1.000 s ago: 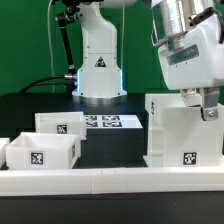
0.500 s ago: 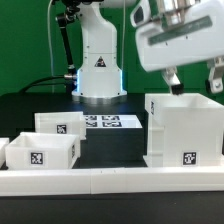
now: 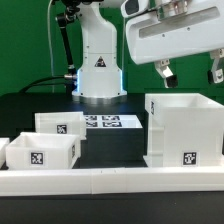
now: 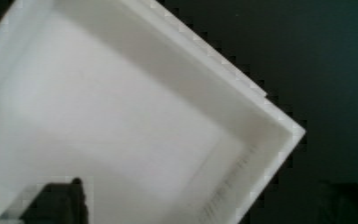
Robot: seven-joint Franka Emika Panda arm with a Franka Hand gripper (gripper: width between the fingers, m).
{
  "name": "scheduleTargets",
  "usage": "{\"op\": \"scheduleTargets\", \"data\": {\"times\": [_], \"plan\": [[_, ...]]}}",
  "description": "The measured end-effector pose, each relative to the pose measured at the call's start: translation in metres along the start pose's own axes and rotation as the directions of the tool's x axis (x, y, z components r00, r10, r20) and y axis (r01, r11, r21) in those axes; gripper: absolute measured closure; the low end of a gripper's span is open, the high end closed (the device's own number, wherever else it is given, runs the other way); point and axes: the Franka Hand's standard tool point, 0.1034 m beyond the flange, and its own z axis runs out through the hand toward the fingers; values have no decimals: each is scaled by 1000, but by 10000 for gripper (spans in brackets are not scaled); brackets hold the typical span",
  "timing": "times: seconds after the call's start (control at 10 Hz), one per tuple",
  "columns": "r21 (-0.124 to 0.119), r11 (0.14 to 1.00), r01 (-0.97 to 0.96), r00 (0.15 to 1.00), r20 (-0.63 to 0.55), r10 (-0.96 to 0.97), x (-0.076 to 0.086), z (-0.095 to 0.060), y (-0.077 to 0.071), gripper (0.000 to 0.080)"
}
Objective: Assemble drawer
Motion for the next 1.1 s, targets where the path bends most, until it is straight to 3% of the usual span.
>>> {"op": "scheduleTargets", "data": {"times": [0.1,0.2,0.4,0.7,0.8,1.1], "plan": [[-61,978,197,980,16,-197,-4,1,6,151],[-90,928,362,932,24,-361,-1,0,11,151],[-88,828,554,832,47,-552,14,-2,26,151],[-83,711,699,715,63,-696,18,-2,30,151],[-83,669,739,674,71,-736,30,-6,40,151],[-102,649,754,657,84,-749,73,-8,99,151]]}}
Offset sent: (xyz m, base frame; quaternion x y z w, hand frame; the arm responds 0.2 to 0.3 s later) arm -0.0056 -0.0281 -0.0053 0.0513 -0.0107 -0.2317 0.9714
